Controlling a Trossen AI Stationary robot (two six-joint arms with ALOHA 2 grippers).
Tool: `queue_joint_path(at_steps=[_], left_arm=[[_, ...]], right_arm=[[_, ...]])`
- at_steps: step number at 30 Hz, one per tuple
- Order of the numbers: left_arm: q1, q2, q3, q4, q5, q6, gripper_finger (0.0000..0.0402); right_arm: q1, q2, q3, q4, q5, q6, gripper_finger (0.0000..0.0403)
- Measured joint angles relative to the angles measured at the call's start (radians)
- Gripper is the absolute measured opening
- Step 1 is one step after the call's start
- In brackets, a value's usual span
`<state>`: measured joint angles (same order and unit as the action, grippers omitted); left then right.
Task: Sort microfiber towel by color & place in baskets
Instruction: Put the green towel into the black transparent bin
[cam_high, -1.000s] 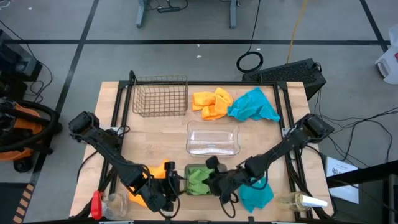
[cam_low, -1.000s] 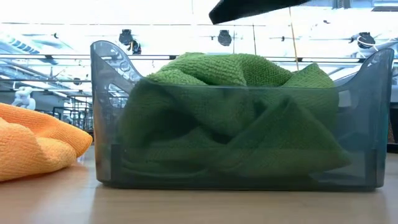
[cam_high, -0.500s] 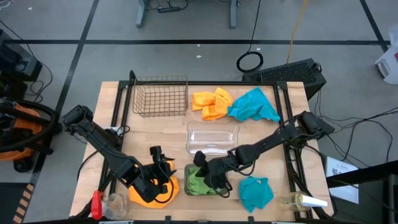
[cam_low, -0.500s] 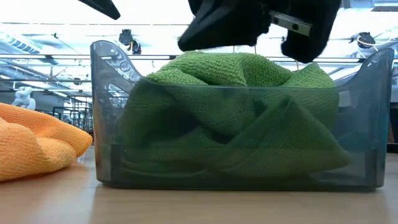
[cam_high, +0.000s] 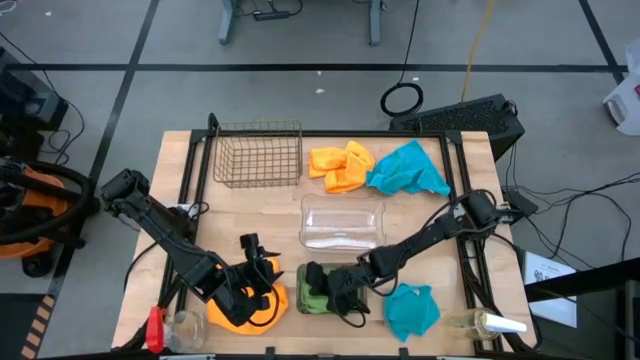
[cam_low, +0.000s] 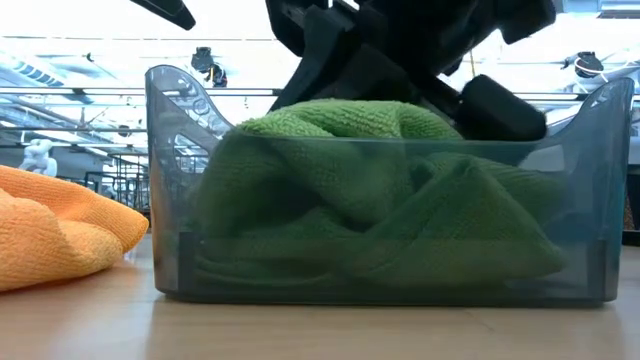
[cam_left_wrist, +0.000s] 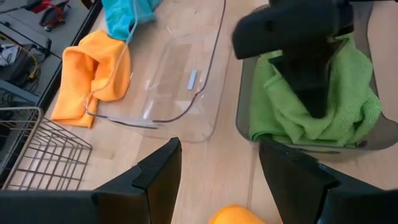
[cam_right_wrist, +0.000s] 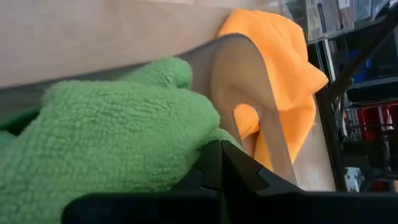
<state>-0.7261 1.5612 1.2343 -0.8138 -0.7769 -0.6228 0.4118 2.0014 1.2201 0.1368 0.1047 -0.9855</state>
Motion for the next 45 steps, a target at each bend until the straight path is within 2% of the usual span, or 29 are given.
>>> queue_joint_path(at_steps=[15, 22, 29, 35, 38, 45], left_arm=[[0.02, 0.0, 0.0, 0.004, 0.0, -0.001, 0.0221], [0.02, 0.0, 0.0, 0.004, 0.0, -0.026, 0.0221], [0.019, 0.0, -0.001, 0.004, 0.0, -0.026, 0.0221], [0.019, 0.0, -0.043, 0.029, 0.0, -0.027, 0.0221], [0.019, 0.0, -0.085, 0.061, 0.002, -0.028, 0.0221], [0.019, 0.0, -0.13, 0.122, 0.019, -0.054, 0.0221]], right_arm=[[-0.006, 0.118, 0.005, 0.038, -0.004, 0.051, 0.0], [-0.004, 0.08, -0.001, 0.037, 0.003, 0.051, 0.0], [0.006, -0.019, -0.002, -0.02, 0.053, 0.047, 0.0], [0.037, -0.073, -0.001, -0.071, 0.049, 0.061, 0.0], [0.046, -0.063, -0.001, -0.071, 0.017, 0.065, 0.0], [0.039, 0.013, -0.001, -0.04, 0.022, 0.091, 0.0]])
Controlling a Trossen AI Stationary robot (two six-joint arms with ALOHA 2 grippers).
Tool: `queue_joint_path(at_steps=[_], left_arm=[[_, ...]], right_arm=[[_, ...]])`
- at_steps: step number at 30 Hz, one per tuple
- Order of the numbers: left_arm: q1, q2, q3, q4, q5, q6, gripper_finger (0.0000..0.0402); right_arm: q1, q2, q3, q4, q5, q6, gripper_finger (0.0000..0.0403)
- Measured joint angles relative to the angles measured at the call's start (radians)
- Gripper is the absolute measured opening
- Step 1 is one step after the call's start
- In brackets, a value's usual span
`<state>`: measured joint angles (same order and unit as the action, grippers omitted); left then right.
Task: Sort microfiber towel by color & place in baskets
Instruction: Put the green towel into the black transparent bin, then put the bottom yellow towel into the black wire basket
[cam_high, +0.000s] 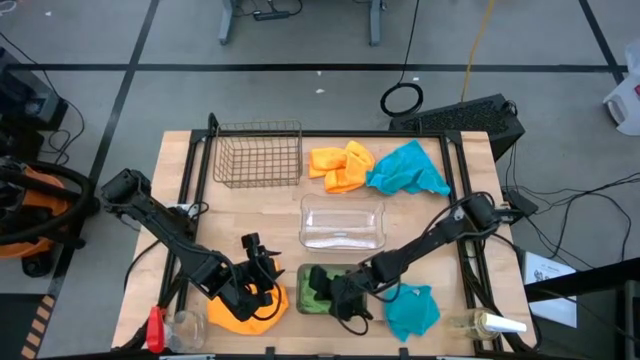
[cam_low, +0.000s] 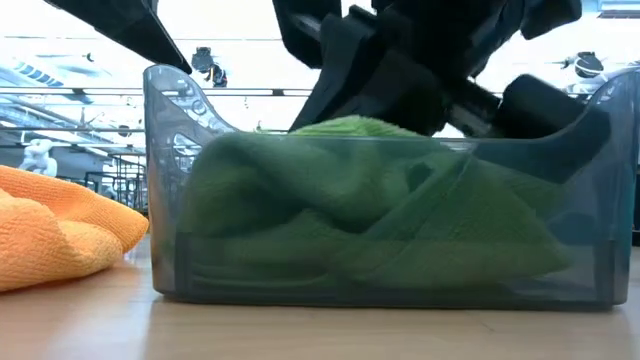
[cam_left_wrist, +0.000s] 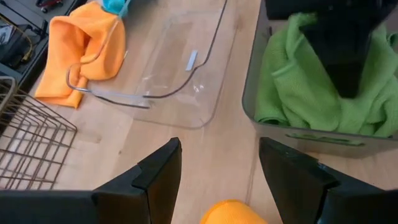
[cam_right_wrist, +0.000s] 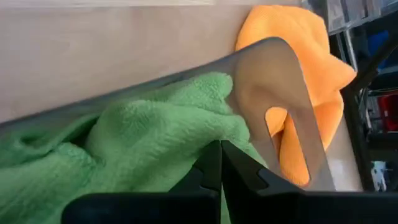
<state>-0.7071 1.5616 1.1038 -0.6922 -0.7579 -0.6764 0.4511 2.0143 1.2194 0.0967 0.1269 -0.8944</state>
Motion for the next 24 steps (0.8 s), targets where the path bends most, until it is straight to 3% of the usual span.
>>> queue_joint_path(at_steps=[13, 18, 24], left_arm=[[0.0, 0.0, 0.0, 0.022, 0.021, 0.001, 0.0221], [0.0, 0.0, 0.0, 0.033, 0.021, 0.0, 0.0221], [0.0, 0.0, 0.0, 0.033, 0.026, -0.016, 0.0221]], right_arm=[[-0.026, 0.074, 0.004, 0.027, 0.005, 0.026, 0.0], [-0.018, 0.028, 0.0, 0.035, 0.021, 0.008, 0.0], [-0.015, -0.077, 0.0, 0.027, 0.124, -0.005, 0.0]])
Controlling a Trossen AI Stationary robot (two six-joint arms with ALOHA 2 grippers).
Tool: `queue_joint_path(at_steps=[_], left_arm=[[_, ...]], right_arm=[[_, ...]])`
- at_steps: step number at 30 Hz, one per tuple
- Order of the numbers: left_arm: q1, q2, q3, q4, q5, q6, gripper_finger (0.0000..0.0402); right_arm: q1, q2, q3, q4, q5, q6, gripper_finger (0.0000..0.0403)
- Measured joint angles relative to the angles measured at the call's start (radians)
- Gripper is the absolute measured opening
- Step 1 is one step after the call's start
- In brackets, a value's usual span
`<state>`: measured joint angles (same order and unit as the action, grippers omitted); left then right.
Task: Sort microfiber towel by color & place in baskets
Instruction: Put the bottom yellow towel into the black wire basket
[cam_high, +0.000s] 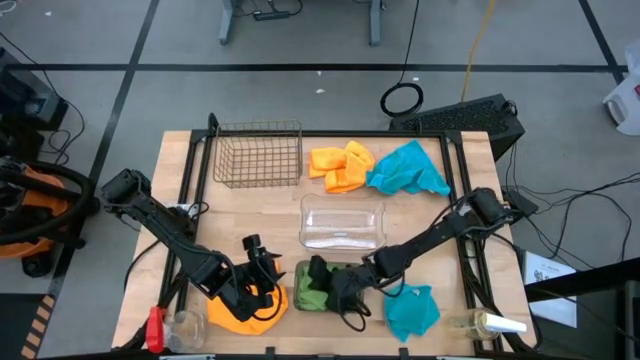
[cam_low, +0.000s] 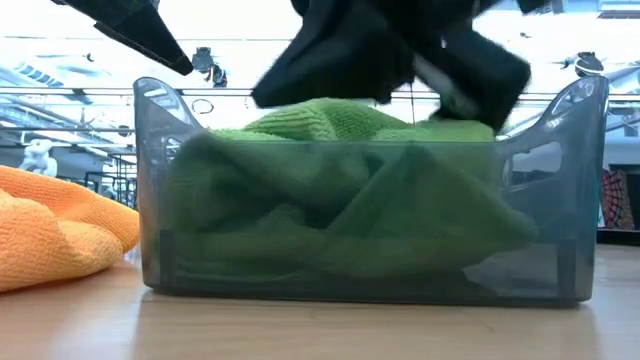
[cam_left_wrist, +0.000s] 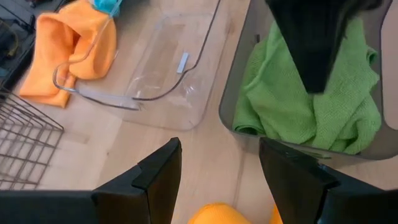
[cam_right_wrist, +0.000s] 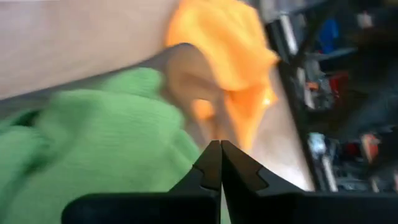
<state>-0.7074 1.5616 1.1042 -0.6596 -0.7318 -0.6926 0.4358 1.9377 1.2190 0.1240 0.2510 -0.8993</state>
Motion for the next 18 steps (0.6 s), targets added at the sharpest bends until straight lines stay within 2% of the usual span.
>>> queue_joint_path(at_steps=[5, 8, 12, 14, 18], left_arm=[[-0.022, 0.0, 0.003, -0.002, 0.153, -0.088, 0.0221], [-0.057, 0.0, 0.003, -0.014, 0.208, -0.088, 0.0221], [-0.1, 0.0, 0.003, -0.039, 0.288, -0.088, 0.0221], [-0.115, 0.0, 0.003, -0.041, 0.344, -0.088, 0.0221], [-0.12, 0.0, 0.003, -0.04, 0.393, -0.113, 0.0221]], right_arm=[[0.009, -0.098, 0.0, -0.088, 0.061, 0.14, 0.0], [0.03, -0.163, 0.0, -0.194, 0.102, 0.381, 0.0], [0.056, -0.254, 0.0, -0.337, 0.111, 0.798, 0.0], [0.075, -0.284, 0.001, -0.384, 0.115, 0.93, 0.0], [0.117, -0.288, 0.0, -0.366, 0.118, 0.996, 0.0]])
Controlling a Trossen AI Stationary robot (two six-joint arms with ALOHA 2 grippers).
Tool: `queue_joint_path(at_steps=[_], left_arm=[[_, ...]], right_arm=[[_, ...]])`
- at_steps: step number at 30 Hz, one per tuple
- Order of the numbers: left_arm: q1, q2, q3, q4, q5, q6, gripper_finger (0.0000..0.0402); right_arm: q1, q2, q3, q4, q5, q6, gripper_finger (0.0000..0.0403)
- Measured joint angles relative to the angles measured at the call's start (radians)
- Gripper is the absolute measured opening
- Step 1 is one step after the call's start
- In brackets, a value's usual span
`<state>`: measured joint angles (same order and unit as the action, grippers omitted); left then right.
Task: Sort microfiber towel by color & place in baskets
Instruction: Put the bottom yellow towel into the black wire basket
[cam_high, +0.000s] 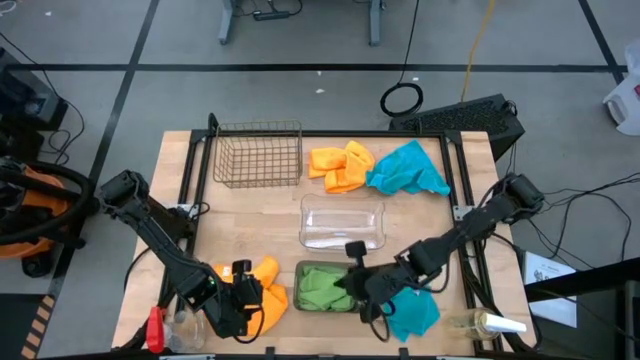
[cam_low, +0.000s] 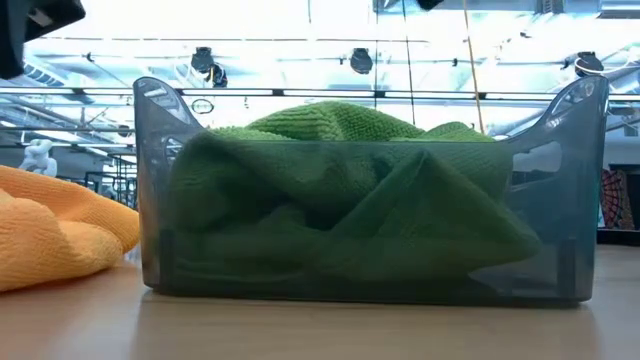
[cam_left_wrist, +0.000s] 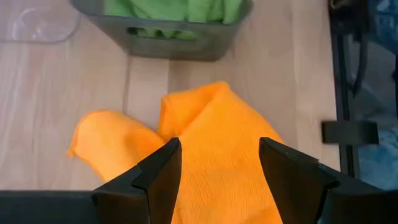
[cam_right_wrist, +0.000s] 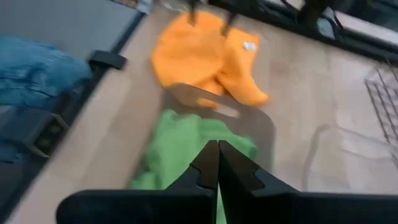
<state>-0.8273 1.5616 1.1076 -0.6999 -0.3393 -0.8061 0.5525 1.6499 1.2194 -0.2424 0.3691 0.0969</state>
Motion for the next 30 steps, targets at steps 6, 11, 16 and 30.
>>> queue_joint_path(at_steps=[6, 11, 16, 30], left_arm=[[0.004, 0.011, -0.005, 0.003, 0.107, -0.147, 0.0221], [-0.02, 0.033, -0.005, 0.046, 0.13, -0.237, 0.0226], [-0.039, 0.038, -0.006, 0.033, 0.145, -0.298, 0.0261], [-0.081, 0.038, -0.006, -0.037, 0.072, -0.378, 0.032]], right_arm=[[0.027, 0.046, 0.0, 0.055, 0.0, -0.026, 0.0], [0.033, 0.079, 0.0, 0.056, 0.027, -0.014, 0.0], [0.032, 0.08, 0.0, 0.054, 0.029, -0.035, 0.0], [0.032, 0.08, 0.0, 0.052, 0.074, -0.075, 0.0]])
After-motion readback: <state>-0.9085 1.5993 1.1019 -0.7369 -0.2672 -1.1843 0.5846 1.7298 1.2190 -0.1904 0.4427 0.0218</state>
